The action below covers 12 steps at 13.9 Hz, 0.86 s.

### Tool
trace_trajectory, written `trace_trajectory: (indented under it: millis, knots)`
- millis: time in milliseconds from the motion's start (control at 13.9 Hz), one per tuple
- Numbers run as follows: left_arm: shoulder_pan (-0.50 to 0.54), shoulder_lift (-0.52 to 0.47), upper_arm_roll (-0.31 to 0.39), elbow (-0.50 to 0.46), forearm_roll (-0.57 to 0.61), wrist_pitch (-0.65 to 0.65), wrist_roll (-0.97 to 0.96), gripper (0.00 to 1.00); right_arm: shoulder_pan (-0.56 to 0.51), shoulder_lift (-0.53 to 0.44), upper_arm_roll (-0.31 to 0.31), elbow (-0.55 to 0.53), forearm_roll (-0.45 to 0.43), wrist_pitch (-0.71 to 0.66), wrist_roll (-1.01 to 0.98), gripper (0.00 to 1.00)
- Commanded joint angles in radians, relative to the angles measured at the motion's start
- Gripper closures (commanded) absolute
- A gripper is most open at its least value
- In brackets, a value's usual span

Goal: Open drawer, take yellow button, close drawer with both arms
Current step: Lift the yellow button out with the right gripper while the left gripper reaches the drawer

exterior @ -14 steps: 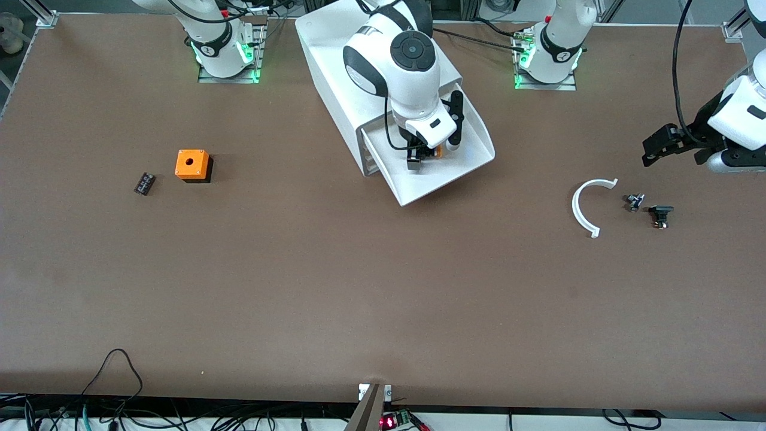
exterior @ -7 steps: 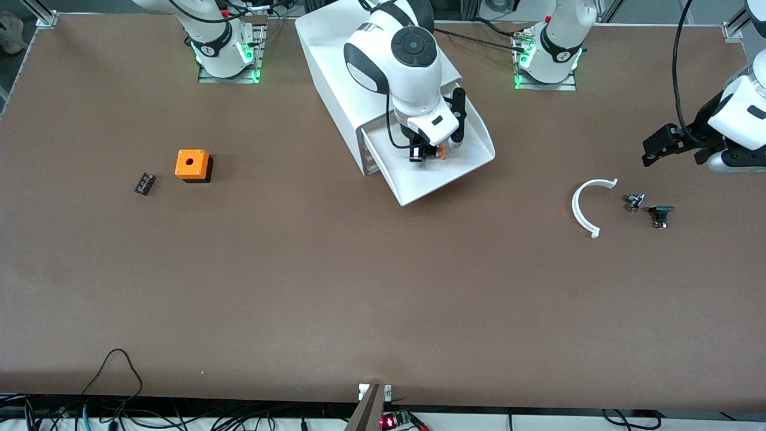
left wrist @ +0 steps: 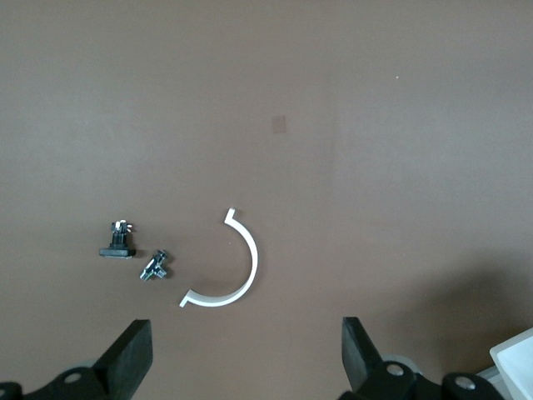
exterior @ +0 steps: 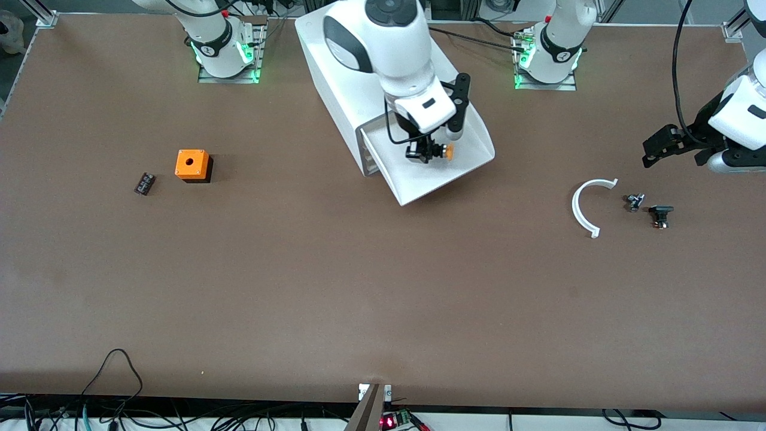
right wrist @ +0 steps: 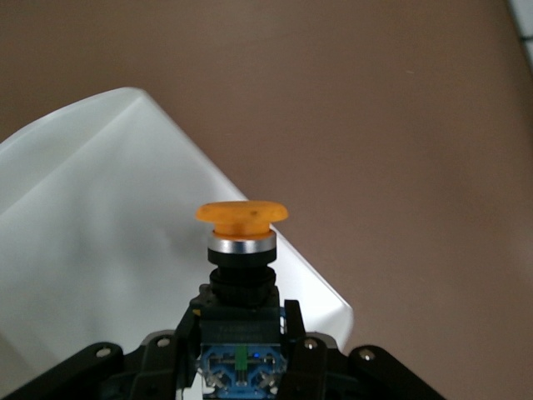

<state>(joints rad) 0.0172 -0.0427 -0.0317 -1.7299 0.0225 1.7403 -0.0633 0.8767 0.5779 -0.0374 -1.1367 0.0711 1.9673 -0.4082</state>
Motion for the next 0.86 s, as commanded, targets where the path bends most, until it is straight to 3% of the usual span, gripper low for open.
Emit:
trace_trajectory:
  millis: [0,216,505,793]
  knots:
    - [-0.014,0.027,-0.02,0.006,0.016,0.031,-0.012,0.0,-0.047,-0.026,-0.033,-0.012,-0.011,-0.001,0.264,0.72]
    - [-0.028,0.079,-0.098,-0.002,0.014,0.071,-0.143,0.0,-0.093,-0.059,-0.122,-0.085,-0.007,-0.002,0.495,0.72]
    - [-0.098,0.168,-0.171,-0.048,0.014,0.206,-0.476,0.0,-0.246,-0.203,-0.131,-0.393,-0.01,-0.015,0.598,0.72]
    - [-0.221,0.295,-0.171,-0.065,0.017,0.33,-0.752,0.0,-0.362,-0.231,-0.142,-0.538,-0.051,-0.021,0.663,0.72]
